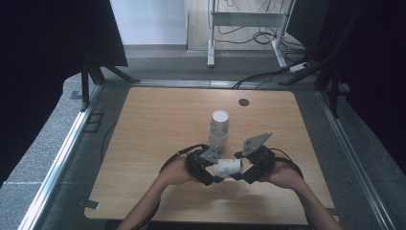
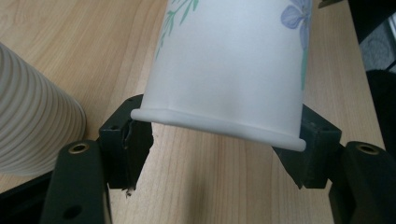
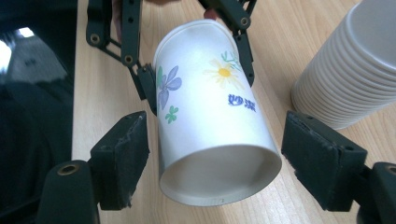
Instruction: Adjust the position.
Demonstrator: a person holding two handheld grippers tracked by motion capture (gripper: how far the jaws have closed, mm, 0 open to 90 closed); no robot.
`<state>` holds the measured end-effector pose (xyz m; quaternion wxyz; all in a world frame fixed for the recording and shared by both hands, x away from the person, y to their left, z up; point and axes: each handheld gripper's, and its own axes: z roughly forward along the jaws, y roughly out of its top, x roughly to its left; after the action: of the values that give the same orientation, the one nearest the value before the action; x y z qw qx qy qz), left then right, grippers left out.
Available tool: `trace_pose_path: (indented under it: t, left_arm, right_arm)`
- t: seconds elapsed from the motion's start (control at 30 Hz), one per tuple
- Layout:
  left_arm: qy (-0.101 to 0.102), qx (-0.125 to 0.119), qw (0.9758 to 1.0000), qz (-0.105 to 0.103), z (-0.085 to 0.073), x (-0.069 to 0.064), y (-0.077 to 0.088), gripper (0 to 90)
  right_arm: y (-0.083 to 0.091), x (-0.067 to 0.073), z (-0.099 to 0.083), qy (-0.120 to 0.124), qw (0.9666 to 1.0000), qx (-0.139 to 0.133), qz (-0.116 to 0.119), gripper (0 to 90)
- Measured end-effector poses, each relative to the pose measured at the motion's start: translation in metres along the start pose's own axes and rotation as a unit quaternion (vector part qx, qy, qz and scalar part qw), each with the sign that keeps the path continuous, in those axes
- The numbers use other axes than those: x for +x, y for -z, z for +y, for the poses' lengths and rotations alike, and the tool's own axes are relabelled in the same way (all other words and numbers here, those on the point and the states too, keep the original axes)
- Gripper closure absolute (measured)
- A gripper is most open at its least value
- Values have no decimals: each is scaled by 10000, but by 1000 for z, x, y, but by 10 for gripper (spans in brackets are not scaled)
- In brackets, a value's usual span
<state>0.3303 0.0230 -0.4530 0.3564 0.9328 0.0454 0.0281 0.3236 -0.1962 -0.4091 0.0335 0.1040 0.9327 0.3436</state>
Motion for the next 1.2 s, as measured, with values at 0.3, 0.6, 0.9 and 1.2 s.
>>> trace_pose_path:
  t: [0.3,0.6,0.9,1.2]
  left_arm:
    - [-114,309,9994,-102,5,-1,-3,309]
    - [-233,473,9985,-143,9,-3,-6,309]
    - [-241,552,9980,-194,8,-4,-9,310]
    - [-64,271,9993,-263,5,-1,-4,241]
  right_arm:
    - [-12,7,6,432,9980,468,-46,233]
    - [-23,12,8,695,9942,820,-18,299]
    - [-26,13,6,670,9934,933,24,361]
    - [-20,10,-1,354,9980,509,147,364]
